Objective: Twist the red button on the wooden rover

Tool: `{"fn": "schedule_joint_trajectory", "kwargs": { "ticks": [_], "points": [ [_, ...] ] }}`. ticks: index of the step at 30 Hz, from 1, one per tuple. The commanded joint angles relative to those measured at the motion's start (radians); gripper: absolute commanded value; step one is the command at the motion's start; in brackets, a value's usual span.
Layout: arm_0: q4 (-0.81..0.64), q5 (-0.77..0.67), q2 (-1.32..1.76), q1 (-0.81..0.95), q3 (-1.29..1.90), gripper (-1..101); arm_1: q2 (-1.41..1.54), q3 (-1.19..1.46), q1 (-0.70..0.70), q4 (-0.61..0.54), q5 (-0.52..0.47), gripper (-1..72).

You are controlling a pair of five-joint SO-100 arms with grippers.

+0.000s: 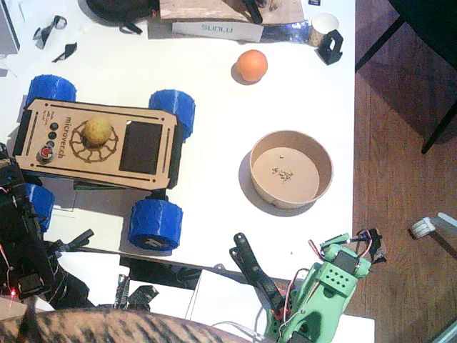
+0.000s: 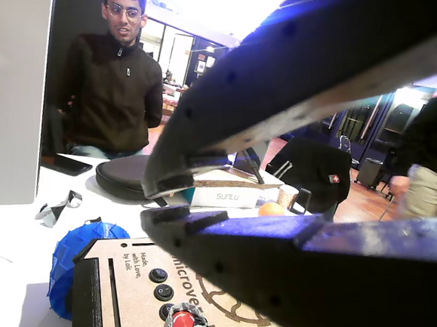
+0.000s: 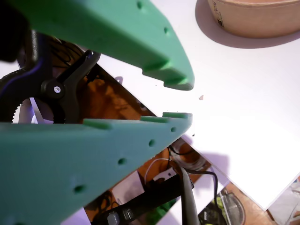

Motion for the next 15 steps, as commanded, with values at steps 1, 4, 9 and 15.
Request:
{"fn": "schedule_joint_trajectory", "kwargs": {
  "ticks": [1,4,9,15],
  "points": [
    [0.101,0.012,0.095,-0.014,-0.003,0,0.002,-0.005,0.009,0.002,-0.011,2.5],
    [0.103,0.012,0.095,-0.014,-0.003,0,0.002,-0.005,0.009,0.002,-0.011,2.5],
    [0.103,0.012,0.095,-0.014,-0.003,0,0.002,-0.005,0.009,0.002,-0.011,2.5],
    [0.097,0.012,0.095,-0.014,-0.003,0,0.002,-0.005,0.009,0.002,-0.011,2.5]
  ]
}}
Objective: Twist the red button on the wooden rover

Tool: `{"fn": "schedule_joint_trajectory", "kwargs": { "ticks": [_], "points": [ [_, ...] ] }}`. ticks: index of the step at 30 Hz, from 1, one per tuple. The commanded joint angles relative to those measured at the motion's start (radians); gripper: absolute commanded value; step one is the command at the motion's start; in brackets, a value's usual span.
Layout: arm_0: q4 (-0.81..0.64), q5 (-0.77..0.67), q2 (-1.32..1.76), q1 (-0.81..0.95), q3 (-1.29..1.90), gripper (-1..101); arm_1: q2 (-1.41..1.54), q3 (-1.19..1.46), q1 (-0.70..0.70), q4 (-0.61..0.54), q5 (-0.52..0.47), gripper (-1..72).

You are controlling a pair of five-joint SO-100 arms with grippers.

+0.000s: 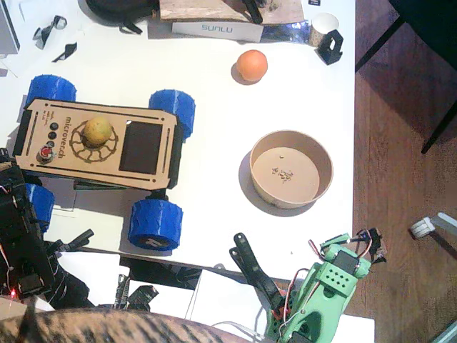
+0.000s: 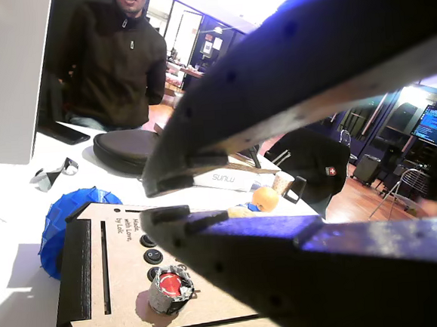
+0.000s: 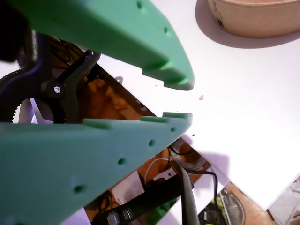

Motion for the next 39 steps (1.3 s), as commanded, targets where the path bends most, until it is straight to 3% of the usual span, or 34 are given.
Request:
{"fn": "schedule_joint_trajectory", "kwargs": {
  "ticks": [1,7,22,31,39],
  "points": [
    [-0.011,0.012,0.095,-0.014,-0.003,0,0.002,-0.005,0.009,0.002,-0.011,2.5],
    [-0.107,0.012,0.067,-0.006,-0.006,0,0.002,-0.005,0.009,0.002,-0.011,2.5],
    [-0.313,0.014,-0.341,-0.002,-0.031,0,0.002,-0.005,0.009,0.002,-0.011,2.5],
    [-0.275,0.014,-0.595,0.002,-0.245,0,0.002,-0.005,0.009,0.002,-0.011,2.5],
    [-0.153,0.014,-0.782,0.040,-0.442,0,0.002,-0.005,0.008,0.002,-0.011,2.5]
  ]
}}
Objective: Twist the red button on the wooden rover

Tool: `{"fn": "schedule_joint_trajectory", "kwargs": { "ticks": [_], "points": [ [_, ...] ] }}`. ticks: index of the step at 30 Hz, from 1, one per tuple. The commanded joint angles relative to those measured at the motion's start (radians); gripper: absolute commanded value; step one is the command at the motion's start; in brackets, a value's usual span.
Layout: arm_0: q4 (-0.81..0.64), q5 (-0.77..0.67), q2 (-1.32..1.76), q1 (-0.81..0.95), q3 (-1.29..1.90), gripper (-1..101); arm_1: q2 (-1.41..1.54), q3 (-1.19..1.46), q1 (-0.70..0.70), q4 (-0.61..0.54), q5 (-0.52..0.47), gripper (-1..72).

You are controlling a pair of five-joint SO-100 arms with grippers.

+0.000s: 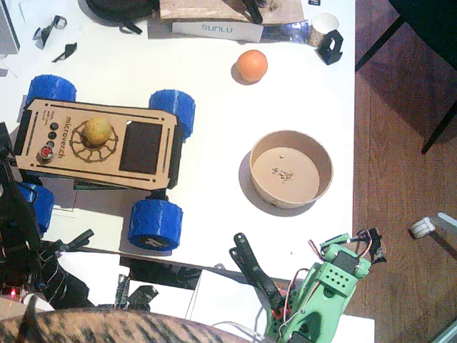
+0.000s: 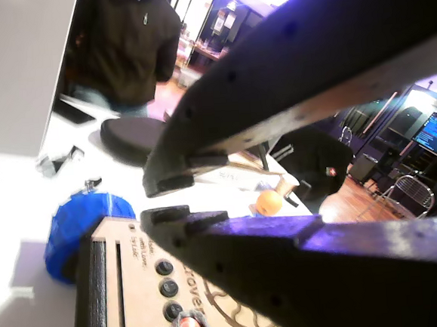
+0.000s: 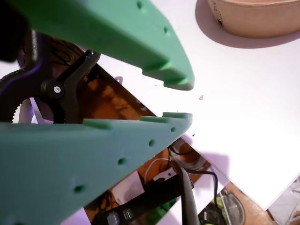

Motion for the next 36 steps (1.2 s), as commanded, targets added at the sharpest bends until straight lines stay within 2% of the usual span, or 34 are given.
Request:
{"fn": "schedule_joint_trajectory", "kwargs": {
  "ticks": [1,13,19,24,36],
  "points": [
    [0.063,0.014,-0.054,0.060,-0.097,0,0.002,-0.005,0.008,0.002,-0.011,2.5],
    [0.143,0.014,-0.215,0.295,-0.094,0,0.002,-0.005,0.008,0.002,-0.011,2.5],
    [0.163,0.014,-0.288,0.314,-0.092,0,0.002,-0.005,0.008,0.002,-0.011,2.5],
    [0.169,0.014,-0.402,0.319,-0.091,8,0.002,-0.005,0.008,0.002,-0.011,2.5],
    [0.141,0.014,-0.611,0.327,-0.092,13,0.002,-0.005,0.008,0.002,-0.011,2.5]
  ]
}}
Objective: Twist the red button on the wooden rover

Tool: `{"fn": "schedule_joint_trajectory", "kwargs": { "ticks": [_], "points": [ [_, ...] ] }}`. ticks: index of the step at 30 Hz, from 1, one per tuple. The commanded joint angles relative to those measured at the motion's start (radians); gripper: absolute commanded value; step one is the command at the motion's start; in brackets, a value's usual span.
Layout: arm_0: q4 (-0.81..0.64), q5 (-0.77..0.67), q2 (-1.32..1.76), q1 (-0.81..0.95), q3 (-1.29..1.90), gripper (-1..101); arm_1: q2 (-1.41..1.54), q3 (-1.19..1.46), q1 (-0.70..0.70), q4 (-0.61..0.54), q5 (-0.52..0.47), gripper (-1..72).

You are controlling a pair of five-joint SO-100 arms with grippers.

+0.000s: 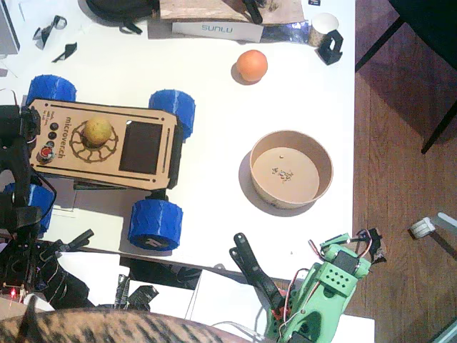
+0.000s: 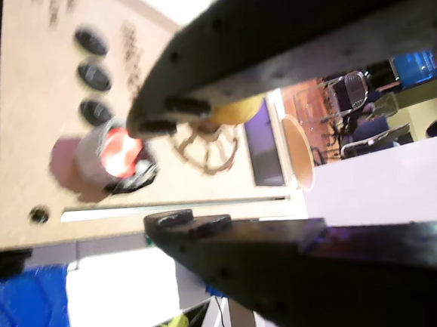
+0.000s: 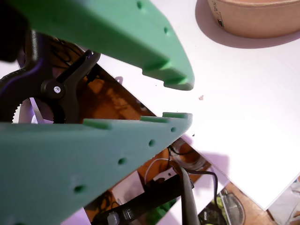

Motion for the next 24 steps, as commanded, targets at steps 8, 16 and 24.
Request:
{"fn": "schedule_joint_trajectory", "kwargs": {
  "ticks": [8,16,24],
  "points": [
    [-0.063,0.015,-0.086,0.064,-0.054,16,0.002,-0.005,0.008,0.002,-0.011,2.5],
    [-0.112,0.057,-0.141,0.104,-0.057,17,0.002,-0.005,0.008,0.002,-0.011,2.5],
    [-0.115,0.063,-0.160,0.103,-0.057,17,0.002,-0.005,0.008,0.002,-0.011,2.5]
  ]
}}
